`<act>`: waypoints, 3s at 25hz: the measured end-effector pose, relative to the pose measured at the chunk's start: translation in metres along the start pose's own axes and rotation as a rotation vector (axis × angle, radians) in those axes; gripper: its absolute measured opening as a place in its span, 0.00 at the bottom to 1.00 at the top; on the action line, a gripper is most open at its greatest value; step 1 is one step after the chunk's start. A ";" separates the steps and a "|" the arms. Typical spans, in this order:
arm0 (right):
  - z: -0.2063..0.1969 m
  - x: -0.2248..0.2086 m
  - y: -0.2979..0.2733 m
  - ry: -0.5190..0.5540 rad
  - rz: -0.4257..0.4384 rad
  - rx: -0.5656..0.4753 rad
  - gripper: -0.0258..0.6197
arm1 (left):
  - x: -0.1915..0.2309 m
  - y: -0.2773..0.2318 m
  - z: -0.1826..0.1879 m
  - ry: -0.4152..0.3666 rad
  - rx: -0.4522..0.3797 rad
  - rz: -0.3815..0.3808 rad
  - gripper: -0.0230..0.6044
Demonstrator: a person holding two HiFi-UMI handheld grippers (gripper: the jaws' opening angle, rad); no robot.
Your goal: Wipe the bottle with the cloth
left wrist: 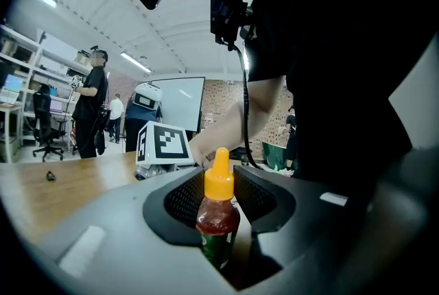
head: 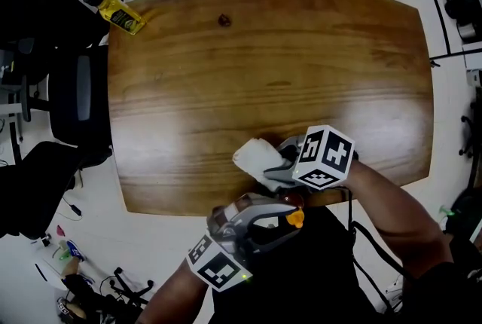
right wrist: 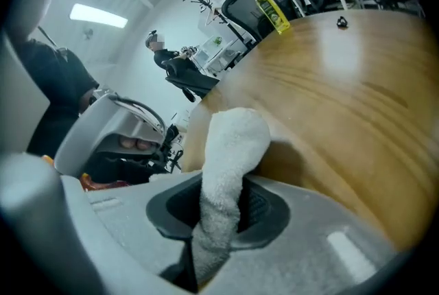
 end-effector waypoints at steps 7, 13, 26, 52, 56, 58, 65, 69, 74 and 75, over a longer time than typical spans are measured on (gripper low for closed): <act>0.003 -0.012 0.015 0.178 -0.310 -0.095 0.16 | 0.000 0.001 -0.004 0.005 -0.012 0.002 0.27; 0.000 -0.020 0.121 0.090 -0.702 -0.328 0.16 | 0.002 0.001 -0.007 0.061 -0.053 0.011 0.28; 0.014 0.133 0.159 0.296 -0.656 -0.239 0.16 | 0.004 -0.003 -0.015 0.025 -0.050 0.001 0.28; -0.071 0.130 0.136 0.192 -0.896 0.078 0.16 | 0.001 0.002 -0.015 -0.028 0.010 -0.017 0.28; -0.110 0.150 0.151 0.043 -0.947 0.041 0.16 | 0.001 0.002 -0.016 -0.027 0.021 -0.024 0.28; -0.123 0.158 0.157 -0.062 -0.957 -0.057 0.16 | 0.001 0.002 -0.016 -0.025 0.034 -0.013 0.28; -0.156 0.167 0.186 -0.366 -0.894 -0.533 0.16 | -0.012 0.006 0.001 0.019 0.035 0.085 0.34; -0.163 0.179 0.211 -0.436 -0.802 -0.776 0.16 | -0.031 0.031 0.009 0.111 0.005 0.283 0.34; -0.180 0.211 0.229 -0.361 -0.693 -0.916 0.16 | -0.085 0.048 0.016 0.318 -0.075 0.528 0.11; -0.185 0.216 0.230 -0.353 -0.683 -0.928 0.16 | -0.101 0.048 0.015 0.353 -0.076 0.554 0.06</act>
Point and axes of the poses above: the fingertips, and each gripper's own axes: y backward along the fingers, x to its left, z out of its top, the point moved 2 cm from there along y, backward along the fingers, and after that the axes turned 13 degrees about -z, right-handed, at the moved point
